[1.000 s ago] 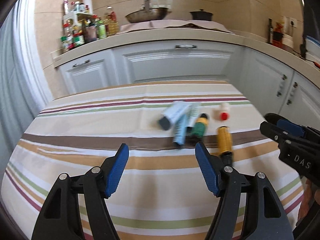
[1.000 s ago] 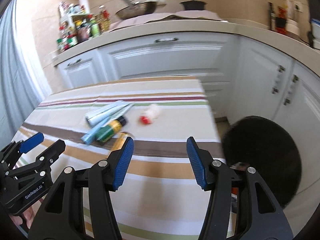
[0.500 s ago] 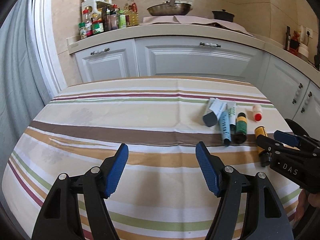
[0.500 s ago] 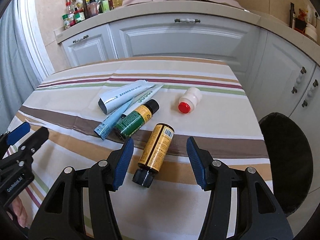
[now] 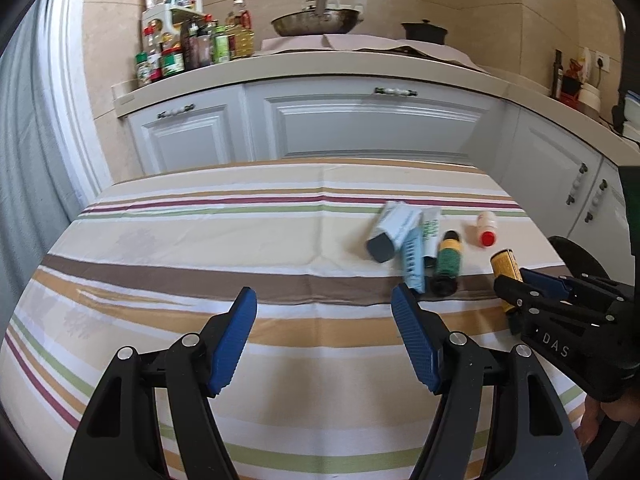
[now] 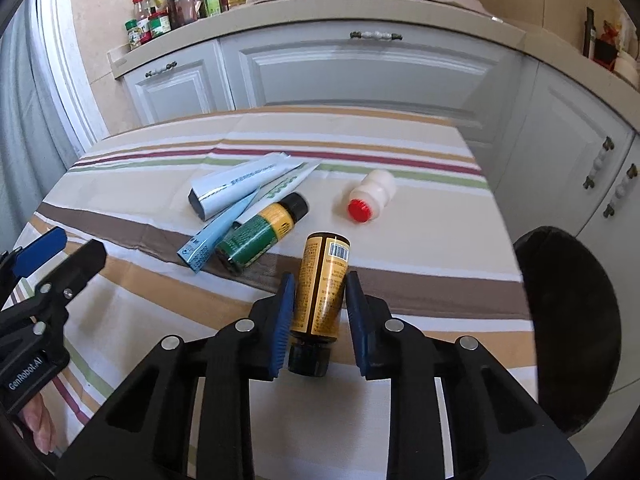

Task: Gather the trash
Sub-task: 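Close the right tool on the yellow-black bottle, then close the left tool on the green bottle while the right tool holds the yellow bottle, then carry both bottles over the black bin and open both tools, then move both open tools back over the table, then close the right tool on the white red-capped bottle and lift it, then close the left tool on the blue toothpaste tube while the right tool holds the bottle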

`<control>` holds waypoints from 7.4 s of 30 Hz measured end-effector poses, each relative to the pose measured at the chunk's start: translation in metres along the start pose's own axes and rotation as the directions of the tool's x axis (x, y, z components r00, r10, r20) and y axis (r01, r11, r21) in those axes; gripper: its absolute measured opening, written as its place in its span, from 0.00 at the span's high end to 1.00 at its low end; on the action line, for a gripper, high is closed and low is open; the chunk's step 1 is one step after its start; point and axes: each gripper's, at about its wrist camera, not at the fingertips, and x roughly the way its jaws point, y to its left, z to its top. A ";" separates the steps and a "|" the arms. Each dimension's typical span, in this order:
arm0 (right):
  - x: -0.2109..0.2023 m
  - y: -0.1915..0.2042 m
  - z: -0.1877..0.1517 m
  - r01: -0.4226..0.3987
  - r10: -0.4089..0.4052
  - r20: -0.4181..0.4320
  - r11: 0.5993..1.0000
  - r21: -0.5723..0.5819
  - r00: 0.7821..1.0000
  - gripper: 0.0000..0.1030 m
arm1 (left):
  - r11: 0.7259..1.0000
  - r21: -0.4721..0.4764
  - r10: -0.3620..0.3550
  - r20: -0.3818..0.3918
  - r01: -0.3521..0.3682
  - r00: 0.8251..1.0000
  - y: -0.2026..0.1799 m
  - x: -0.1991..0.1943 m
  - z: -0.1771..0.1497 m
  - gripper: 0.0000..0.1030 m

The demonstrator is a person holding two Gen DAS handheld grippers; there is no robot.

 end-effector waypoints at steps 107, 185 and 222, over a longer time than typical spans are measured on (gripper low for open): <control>-0.113 -0.247 -0.052 0.316 -0.369 0.151 0.903 0.291 0.917 0.77 | 0.884 0.308 -0.353 -0.057 0.352 0.934 -0.283 0.013 0.028 0.76; 0.061 -0.040 0.057 0.117 -0.116 -0.034 0.993 0.025 0.993 0.70 | 0.987 -0.059 0.150 -0.044 -0.152 0.988 0.050 0.039 0.021 0.26; -0.001 -0.137 0.010 0.146 -0.153 0.037 0.978 0.149 0.987 0.70 | 0.996 0.077 -0.041 -0.168 0.055 0.985 -0.055 0.072 0.017 0.80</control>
